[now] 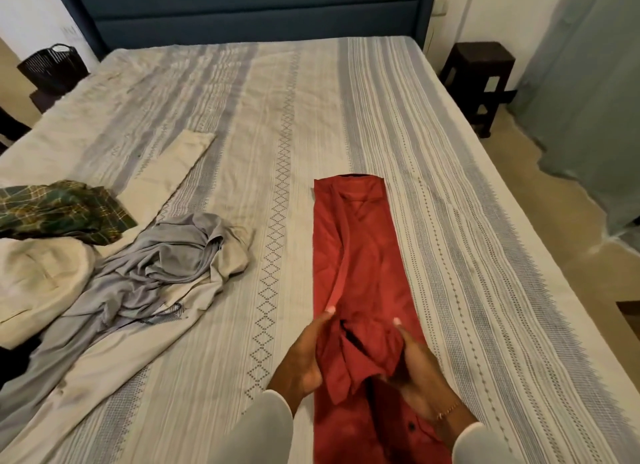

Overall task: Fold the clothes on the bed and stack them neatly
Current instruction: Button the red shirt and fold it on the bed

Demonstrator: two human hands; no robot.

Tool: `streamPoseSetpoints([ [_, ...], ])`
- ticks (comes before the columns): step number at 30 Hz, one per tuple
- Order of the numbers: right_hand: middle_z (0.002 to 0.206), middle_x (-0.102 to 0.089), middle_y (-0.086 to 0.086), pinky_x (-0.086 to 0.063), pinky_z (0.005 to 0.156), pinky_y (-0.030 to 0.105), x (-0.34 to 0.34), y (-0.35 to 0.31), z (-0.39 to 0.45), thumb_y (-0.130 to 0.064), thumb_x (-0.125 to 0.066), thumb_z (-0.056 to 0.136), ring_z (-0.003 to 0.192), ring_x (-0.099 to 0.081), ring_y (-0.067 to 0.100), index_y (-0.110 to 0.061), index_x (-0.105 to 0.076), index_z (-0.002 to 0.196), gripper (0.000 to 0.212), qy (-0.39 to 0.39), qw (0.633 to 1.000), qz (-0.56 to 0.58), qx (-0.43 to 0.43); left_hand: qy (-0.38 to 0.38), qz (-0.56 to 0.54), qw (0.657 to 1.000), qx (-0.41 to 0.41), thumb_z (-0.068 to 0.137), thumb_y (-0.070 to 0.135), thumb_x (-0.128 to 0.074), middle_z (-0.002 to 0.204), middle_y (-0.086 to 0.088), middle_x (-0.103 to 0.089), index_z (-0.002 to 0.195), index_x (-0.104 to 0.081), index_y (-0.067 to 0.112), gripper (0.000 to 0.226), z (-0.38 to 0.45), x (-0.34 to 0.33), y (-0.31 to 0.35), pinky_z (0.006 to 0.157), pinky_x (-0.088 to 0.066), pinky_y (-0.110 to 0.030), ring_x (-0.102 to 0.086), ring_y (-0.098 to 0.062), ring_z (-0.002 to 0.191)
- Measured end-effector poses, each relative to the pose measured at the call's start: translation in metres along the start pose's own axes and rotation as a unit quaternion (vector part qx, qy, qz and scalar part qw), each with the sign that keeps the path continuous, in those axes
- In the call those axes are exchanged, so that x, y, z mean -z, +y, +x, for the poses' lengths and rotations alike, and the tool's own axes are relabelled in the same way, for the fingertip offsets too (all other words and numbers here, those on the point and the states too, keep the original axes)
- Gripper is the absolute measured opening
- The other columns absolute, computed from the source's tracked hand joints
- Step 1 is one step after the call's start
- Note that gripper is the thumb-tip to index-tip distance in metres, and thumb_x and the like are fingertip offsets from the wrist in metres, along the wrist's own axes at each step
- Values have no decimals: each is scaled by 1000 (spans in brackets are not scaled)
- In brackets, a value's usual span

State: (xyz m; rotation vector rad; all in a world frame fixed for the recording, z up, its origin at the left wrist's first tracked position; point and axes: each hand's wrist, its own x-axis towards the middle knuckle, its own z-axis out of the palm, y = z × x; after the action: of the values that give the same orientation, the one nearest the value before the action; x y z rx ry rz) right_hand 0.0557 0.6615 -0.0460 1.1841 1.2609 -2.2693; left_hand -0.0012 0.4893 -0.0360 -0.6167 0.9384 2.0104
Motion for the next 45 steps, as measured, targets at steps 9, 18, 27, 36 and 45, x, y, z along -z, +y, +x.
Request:
streamPoseSetpoints([
  [9,70,-70,0,-44,63,24,3,43,-2,-36,-80,84,67,-57,10,-9,-78,74,28,8,953,-273,129,137,78,987,42,105,25,-51,112,-23,-72,122,-65,-2,36,7,25,-23,88,-58,-49,-71,-35,104],
  [18,68,-69,0,-48,62,24,-1,56,3,-1,-92,64,69,-61,19,-9,-63,77,32,102,965,-211,117,111,58,991,35,106,38,-44,114,-23,-72,122,-65,-2,48,17,41,-33,87,-58,-52,-71,-37,104],
  [27,127,-70,2,-48,94,24,17,75,-7,-26,-93,69,113,-68,20,-27,-77,117,50,165,770,-515,340,101,249,963,0,97,16,-65,100,-16,-75,113,-66,3,21,9,54,-44,71,-61,-43,-73,-33,85],
  [36,112,-67,-6,-35,90,7,23,85,-10,-17,-90,73,108,-62,10,-22,-74,120,51,124,841,-455,264,147,250,956,-46,81,-2,-78,94,-20,-76,102,-67,-1,25,11,64,-45,84,-59,-59,-73,-41,94],
  [45,123,-64,3,-45,100,26,41,96,6,-39,-81,81,117,-62,20,-31,-65,133,55,109,796,-548,234,212,368,904,-49,74,-2,-85,64,-10,-65,84,-59,3,28,15,70,-56,57,-62,-46,-66,-24,54],
])
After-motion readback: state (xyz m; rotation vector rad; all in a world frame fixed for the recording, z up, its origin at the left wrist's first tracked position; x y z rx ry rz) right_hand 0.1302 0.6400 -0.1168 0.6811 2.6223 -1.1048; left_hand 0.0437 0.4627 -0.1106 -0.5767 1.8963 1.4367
